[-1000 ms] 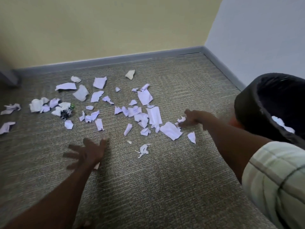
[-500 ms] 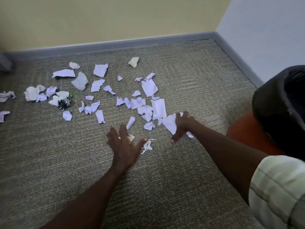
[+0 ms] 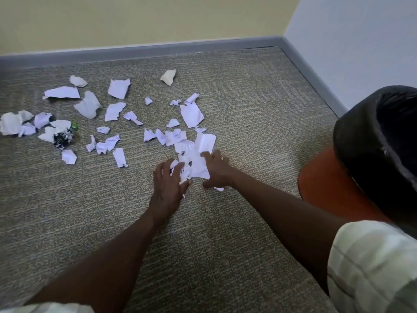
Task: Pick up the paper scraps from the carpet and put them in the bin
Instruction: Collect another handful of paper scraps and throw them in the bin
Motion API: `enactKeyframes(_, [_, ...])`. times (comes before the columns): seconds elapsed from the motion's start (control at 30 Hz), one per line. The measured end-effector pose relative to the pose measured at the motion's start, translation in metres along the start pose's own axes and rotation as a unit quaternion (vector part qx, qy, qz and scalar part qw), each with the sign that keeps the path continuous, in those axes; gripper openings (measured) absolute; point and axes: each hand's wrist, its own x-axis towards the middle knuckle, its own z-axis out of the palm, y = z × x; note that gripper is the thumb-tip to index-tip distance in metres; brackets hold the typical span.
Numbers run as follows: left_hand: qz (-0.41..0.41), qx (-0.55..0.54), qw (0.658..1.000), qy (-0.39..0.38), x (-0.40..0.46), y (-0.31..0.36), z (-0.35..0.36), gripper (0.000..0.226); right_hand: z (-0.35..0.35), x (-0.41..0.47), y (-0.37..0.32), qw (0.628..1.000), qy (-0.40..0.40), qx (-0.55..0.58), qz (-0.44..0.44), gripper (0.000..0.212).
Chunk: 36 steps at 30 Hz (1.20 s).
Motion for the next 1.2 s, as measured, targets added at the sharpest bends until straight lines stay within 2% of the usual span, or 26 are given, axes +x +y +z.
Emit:
enactKeyframes(0.1, [0.016,-0.018,0.998,0.06,-0.001,0.001,0.0,0.045,0.002,0.003,-0.01,0.999,-0.012,0.025,-0.016,0.103])
enactKeyframes(0.23, [-0.026,-0.037,0.998,0.047,-0.001,0.006,-0.001,0.04,0.008,0.002,-0.026,0.999,0.002,0.032,-0.034,0.091])
enactKeyframes(0.37, [-0.066,-0.082,0.994,0.035,0.007,0.015,-0.003,0.049,0.02,0.005,-0.044,0.993,0.026,0.115,-0.028,0.067])
enactKeyframes(0.47, [-0.092,-0.167,0.977,0.093,0.011,0.031,-0.012,0.038,0.029,0.008,-0.047,0.98,0.067,0.186,-0.015,0.06])
enactKeyframes(0.57, [-0.165,-0.262,0.945,0.102,0.01,0.037,-0.012,0.031,0.019,-0.003,-0.05,0.968,0.097,0.23,-0.016,0.049])
enactKeyframes(0.67, [-0.186,-0.29,0.934,0.094,0.009,0.038,-0.01,0.013,0.015,-0.002,-0.048,0.965,0.103,0.242,-0.023,0.043])
enactKeyframes(0.97, [-0.153,-0.302,0.935,0.104,0.019,0.061,-0.048,0.044,-0.019,-0.006,-0.052,0.969,0.127,0.212,-0.029,0.042])
enactKeyframes(1.2, [-0.099,-0.329,0.931,0.124,0.047,0.1,-0.089,0.038,-0.075,-0.009,-0.045,0.968,0.159,0.19,-0.023,0.041])
